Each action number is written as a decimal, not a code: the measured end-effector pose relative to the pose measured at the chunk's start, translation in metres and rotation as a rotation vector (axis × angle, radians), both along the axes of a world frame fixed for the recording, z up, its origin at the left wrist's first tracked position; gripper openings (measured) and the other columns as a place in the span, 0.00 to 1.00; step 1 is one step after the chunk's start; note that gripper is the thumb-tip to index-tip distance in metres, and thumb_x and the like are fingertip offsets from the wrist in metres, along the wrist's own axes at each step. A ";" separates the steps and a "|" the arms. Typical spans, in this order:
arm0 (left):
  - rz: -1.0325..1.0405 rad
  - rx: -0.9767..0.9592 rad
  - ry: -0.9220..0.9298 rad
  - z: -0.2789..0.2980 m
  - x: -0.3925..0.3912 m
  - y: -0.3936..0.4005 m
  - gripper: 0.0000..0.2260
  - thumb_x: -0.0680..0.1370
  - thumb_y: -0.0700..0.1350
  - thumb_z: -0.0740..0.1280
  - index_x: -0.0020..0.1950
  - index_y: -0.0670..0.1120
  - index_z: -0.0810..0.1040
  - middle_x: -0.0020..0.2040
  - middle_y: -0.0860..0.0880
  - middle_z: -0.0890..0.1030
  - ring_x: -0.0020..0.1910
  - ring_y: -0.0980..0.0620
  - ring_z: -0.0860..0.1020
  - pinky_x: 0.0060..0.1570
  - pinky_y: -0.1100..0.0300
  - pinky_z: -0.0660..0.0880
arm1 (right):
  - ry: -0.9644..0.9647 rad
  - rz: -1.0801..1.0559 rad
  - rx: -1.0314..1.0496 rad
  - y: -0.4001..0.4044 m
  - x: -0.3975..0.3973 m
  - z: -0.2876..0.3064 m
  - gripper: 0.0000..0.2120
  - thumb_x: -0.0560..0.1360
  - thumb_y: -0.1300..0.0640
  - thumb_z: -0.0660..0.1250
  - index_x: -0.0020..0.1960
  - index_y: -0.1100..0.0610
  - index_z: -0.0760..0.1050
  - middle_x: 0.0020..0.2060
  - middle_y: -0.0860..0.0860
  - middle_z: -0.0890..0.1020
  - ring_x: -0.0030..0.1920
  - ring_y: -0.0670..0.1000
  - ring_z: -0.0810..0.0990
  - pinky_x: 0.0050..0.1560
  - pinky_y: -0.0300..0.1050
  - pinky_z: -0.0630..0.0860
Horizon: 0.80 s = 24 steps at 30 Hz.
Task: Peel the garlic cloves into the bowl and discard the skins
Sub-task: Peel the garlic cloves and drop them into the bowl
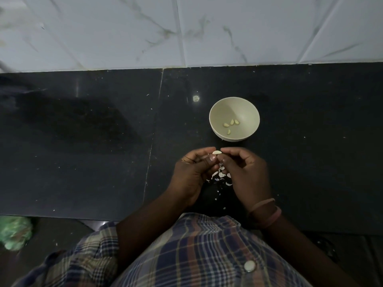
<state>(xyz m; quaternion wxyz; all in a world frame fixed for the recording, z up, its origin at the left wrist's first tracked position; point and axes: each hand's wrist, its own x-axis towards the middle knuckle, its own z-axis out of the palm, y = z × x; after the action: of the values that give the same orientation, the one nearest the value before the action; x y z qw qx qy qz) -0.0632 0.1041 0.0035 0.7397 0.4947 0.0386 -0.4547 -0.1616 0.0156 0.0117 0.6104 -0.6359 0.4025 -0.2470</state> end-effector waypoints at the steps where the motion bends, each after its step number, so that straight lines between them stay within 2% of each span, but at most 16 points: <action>1: -0.002 0.001 -0.016 0.000 0.000 0.000 0.09 0.75 0.30 0.67 0.51 0.40 0.82 0.42 0.44 0.86 0.40 0.52 0.84 0.42 0.64 0.81 | -0.005 -0.001 0.024 0.000 0.000 0.001 0.05 0.75 0.62 0.74 0.50 0.56 0.84 0.41 0.50 0.87 0.40 0.46 0.84 0.43 0.40 0.80; 4: -0.009 0.001 -0.053 0.002 -0.001 0.001 0.09 0.76 0.29 0.67 0.52 0.39 0.83 0.44 0.43 0.86 0.42 0.51 0.85 0.44 0.63 0.81 | -0.022 -0.013 0.093 0.001 0.001 0.001 0.03 0.76 0.63 0.73 0.49 0.58 0.84 0.38 0.53 0.86 0.34 0.47 0.82 0.38 0.39 0.80; 8: -0.020 -0.001 -0.066 0.004 -0.002 0.001 0.08 0.76 0.32 0.69 0.53 0.37 0.84 0.48 0.39 0.86 0.47 0.47 0.85 0.49 0.59 0.82 | -0.022 -0.028 0.110 0.000 0.000 0.000 0.03 0.76 0.62 0.72 0.48 0.57 0.84 0.40 0.52 0.87 0.40 0.50 0.85 0.43 0.42 0.82; 15: -0.079 0.039 -0.131 0.004 0.001 0.003 0.08 0.76 0.34 0.70 0.54 0.37 0.84 0.51 0.36 0.85 0.49 0.44 0.84 0.57 0.52 0.81 | -0.054 -0.038 0.198 0.000 0.000 0.001 0.04 0.76 0.65 0.72 0.48 0.58 0.84 0.37 0.53 0.86 0.35 0.50 0.83 0.39 0.40 0.80; 19: -0.162 0.083 -0.209 0.008 0.004 0.004 0.06 0.77 0.34 0.70 0.53 0.38 0.84 0.48 0.39 0.86 0.45 0.47 0.85 0.49 0.59 0.82 | -0.052 -0.055 0.251 0.000 -0.002 0.000 0.03 0.76 0.66 0.71 0.48 0.61 0.83 0.38 0.56 0.86 0.35 0.51 0.83 0.39 0.41 0.81; 22: -0.164 0.117 -0.277 0.008 0.002 0.005 0.07 0.78 0.35 0.70 0.53 0.40 0.84 0.50 0.39 0.86 0.48 0.44 0.85 0.53 0.54 0.81 | -0.065 -0.072 0.282 0.001 0.000 0.001 0.02 0.76 0.65 0.72 0.48 0.62 0.83 0.40 0.58 0.86 0.38 0.53 0.85 0.42 0.45 0.84; 24: -0.135 0.152 -0.322 0.007 0.001 0.005 0.06 0.78 0.35 0.71 0.54 0.40 0.84 0.49 0.40 0.87 0.49 0.43 0.86 0.52 0.53 0.82 | -0.075 -0.094 0.293 0.003 0.003 0.002 0.01 0.76 0.65 0.72 0.47 0.63 0.82 0.39 0.60 0.86 0.39 0.54 0.85 0.43 0.47 0.84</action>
<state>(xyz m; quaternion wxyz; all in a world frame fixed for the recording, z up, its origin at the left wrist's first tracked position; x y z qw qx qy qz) -0.0619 0.1093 0.0110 0.6648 0.6169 -0.0795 -0.4137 -0.1589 0.0181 0.0137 0.6989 -0.5111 0.4405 -0.2374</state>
